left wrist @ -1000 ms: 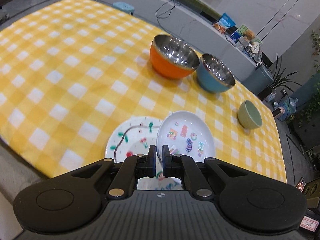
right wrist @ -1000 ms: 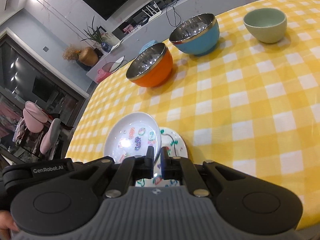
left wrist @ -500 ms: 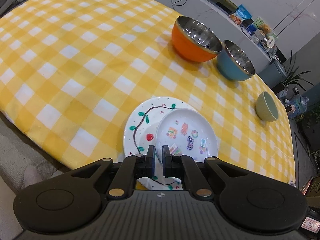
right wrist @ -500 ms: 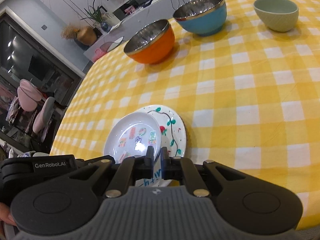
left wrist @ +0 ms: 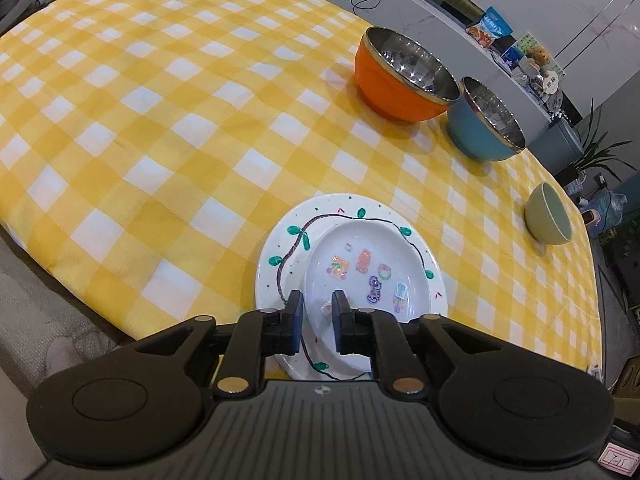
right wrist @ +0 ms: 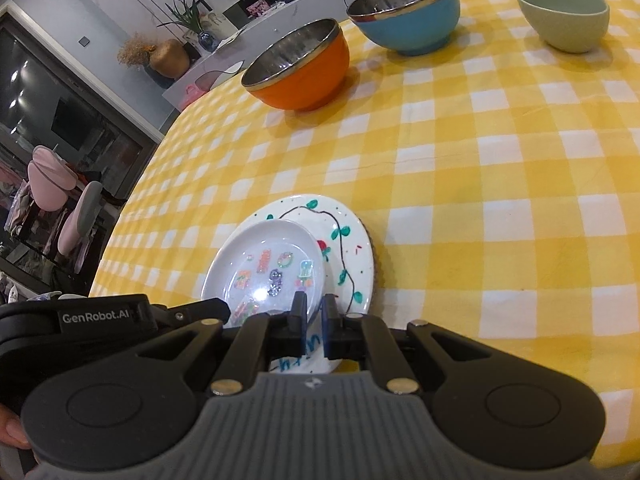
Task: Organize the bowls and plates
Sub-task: 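Lift the sticker plate with the left gripper onto the 'Fruity' plate, then open the left gripper and release the sticker plate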
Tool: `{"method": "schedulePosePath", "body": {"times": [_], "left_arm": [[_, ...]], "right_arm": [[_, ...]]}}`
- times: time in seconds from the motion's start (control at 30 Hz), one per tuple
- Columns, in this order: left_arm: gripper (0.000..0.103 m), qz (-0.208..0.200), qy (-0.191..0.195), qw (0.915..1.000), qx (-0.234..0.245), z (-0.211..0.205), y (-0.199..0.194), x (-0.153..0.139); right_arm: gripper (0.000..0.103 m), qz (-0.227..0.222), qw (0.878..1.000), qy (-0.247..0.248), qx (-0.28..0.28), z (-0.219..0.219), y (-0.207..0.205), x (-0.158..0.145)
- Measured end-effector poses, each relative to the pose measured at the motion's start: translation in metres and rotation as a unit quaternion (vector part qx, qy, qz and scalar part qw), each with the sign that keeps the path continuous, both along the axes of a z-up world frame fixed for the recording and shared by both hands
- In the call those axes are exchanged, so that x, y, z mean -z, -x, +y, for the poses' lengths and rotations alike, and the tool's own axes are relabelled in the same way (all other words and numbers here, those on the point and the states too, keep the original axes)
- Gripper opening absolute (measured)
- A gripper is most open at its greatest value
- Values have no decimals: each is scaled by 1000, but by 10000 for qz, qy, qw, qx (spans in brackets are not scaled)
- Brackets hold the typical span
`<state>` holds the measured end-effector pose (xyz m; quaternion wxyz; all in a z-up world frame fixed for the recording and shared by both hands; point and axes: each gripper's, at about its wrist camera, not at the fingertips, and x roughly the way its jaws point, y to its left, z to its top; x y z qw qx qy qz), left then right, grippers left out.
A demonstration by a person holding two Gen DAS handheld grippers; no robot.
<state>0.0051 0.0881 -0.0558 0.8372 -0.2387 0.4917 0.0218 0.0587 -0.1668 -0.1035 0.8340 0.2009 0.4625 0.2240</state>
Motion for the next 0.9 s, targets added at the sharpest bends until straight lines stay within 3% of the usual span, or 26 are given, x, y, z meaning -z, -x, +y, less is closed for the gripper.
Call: {"method": "schedulePosePath", "body": {"times": [0.2, 0.37, 0.47, 0.53, 0.9], "left_arm": [[21, 2, -121, 9999, 72, -2, -2, 1], [33, -14, -159, 9998, 76, -3, -2, -2], [36, -50, -188, 9998, 80, -3, -2, -6], [37, -63, -219, 9997, 62, -1, -2, -9], [40, -662, -312, 9968, 328, -7, -11, -38]], "right_arm": [[8, -48, 10000, 21, -53, 2, 1, 0], [10, -190, 9996, 158, -125, 4, 3, -4], [18, -340, 9991, 219, -144, 3, 5, -9], [19, -474, 9983, 292, -139, 3, 6, -13], [23, -1135, 9907, 700, 271, -15, 2, -35]]}}
